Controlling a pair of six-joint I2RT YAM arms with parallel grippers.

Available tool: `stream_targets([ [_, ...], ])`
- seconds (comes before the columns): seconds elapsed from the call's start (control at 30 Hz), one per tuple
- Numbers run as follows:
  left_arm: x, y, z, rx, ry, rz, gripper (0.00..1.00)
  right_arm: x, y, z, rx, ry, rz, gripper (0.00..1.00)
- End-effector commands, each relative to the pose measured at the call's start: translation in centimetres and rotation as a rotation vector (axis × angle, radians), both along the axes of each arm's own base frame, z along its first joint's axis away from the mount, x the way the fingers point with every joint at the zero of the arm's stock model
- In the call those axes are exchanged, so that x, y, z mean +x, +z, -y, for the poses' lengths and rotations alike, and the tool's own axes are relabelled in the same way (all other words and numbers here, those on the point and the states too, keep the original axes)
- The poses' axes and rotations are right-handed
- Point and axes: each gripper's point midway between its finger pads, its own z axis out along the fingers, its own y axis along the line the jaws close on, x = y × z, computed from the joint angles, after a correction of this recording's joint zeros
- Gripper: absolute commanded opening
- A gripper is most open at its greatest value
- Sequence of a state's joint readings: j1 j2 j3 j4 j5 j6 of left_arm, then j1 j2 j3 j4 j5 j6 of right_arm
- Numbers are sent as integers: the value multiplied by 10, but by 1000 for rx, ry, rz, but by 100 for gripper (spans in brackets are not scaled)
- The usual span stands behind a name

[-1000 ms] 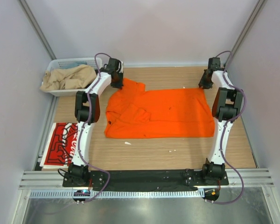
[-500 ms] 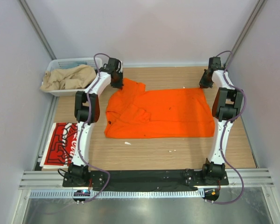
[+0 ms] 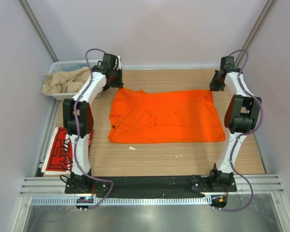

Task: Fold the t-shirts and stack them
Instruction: Fold the tshirt

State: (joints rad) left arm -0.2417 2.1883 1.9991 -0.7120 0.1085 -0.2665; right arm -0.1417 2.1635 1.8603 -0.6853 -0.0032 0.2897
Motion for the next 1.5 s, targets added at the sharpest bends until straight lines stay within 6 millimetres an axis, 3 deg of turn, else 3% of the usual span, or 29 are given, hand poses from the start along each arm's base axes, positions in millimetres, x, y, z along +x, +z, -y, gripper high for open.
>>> stream_targets([
  [0.0,-17,37,0,-42,-3,39,0,-15,39,7,-43,-14,52,1],
  [0.27,-60,48,-2,-46,10,9,0,-58,41,15,-99,-65,12,1],
  [0.3,-68,41,-3,-36,11,-12,0,-63,41,18,-105,-74,5,1],
  [0.33,-73,47,-6,-33,19,1,0,-69,45,18,-106,-83,11,1],
  [0.4,-85,38,-8,-24,23,-29,0,-75,45,22,-95,-103,11,1],
  [0.47,-95,41,-10,-26,26,-27,0,-85,44,23,-92,-118,9,1],
  [0.67,-124,34,-23,4,64,-53,0,-110,31,27,-115,-150,-51,1],
  [0.97,-148,12,-19,6,62,-115,0,-129,5,30,-121,-174,-128,1],
  [1.23,-159,4,-12,16,50,-135,0,-141,11,46,-181,-239,-134,1],
  [1.47,-172,-13,-21,60,62,-181,0,-162,-1,41,-169,-251,-157,1],
])
